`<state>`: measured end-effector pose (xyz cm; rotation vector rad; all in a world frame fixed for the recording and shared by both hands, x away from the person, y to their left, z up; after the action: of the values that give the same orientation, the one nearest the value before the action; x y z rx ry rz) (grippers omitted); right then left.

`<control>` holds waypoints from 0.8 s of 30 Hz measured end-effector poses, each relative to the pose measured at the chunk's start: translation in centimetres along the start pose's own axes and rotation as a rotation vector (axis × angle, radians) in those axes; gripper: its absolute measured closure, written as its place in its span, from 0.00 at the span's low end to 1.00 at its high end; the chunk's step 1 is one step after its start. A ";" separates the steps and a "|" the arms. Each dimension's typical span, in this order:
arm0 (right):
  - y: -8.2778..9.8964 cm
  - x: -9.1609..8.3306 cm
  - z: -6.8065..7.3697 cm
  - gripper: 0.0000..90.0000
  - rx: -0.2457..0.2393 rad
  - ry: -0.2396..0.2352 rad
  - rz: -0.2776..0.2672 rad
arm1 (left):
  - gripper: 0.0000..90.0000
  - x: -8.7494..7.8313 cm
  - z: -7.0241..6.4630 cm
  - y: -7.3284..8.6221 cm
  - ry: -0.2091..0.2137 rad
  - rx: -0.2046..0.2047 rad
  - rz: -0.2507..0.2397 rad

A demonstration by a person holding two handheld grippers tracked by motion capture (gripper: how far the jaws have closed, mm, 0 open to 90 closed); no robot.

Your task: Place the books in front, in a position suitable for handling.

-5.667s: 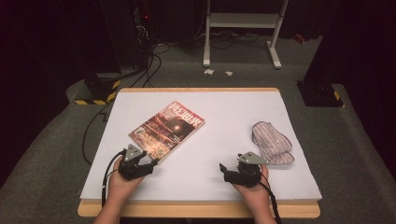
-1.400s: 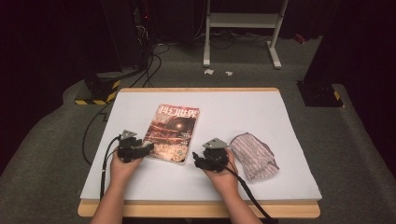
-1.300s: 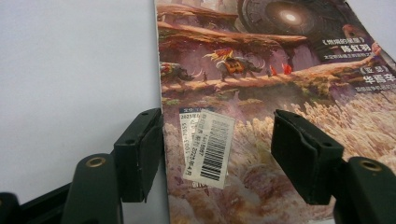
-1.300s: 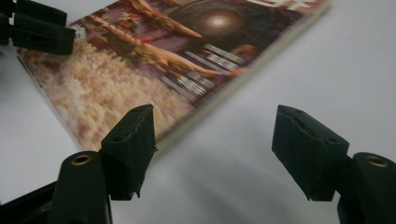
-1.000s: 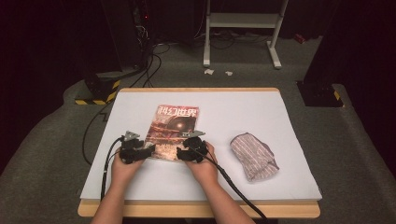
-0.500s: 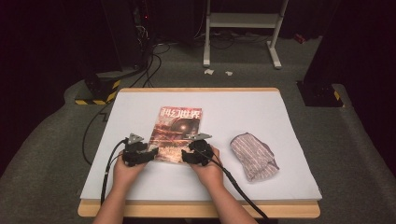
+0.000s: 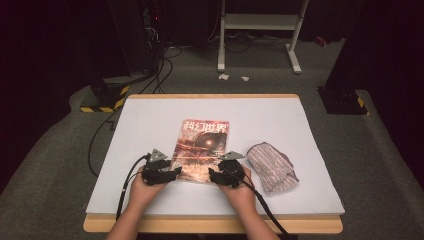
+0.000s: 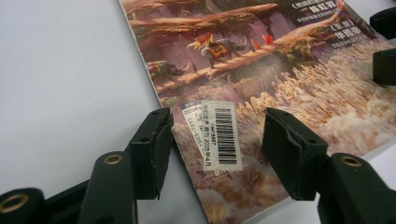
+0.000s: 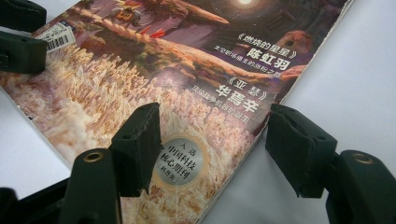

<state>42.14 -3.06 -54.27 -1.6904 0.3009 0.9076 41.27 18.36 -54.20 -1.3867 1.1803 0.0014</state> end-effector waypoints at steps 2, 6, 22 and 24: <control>0.2 -0.2 -0.1 0.40 0.003 0.001 0.001 | 0.48 0.1 -0.3 0.0 0.007 0.004 0.002; 1.0 -0.9 -1.1 0.41 0.007 0.007 -0.006 | 0.48 0.5 -1.7 0.1 0.030 0.023 0.012; 3.9 -4.0 -3.6 0.45 -0.031 0.048 -0.023 | 0.48 0.9 -6.5 1.3 0.116 0.095 0.045; 4.1 -4.2 -3.7 0.45 -0.024 0.044 -0.025 | 0.48 1.0 -6.8 1.4 0.119 0.099 0.046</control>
<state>38.32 -8.86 -54.07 -1.7345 0.2991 0.8591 36.64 13.15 -54.13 -1.2871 1.2937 -0.1068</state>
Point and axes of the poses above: each handheld gripper's, and its own axes: x roughly forward along the jaws, y roughly out of its underside, z roughly to its left, the point moved 6 cm from there along x, roughly forward along the jaws, and after that the axes turned 12 degrees about y, right-handed, at the moved point
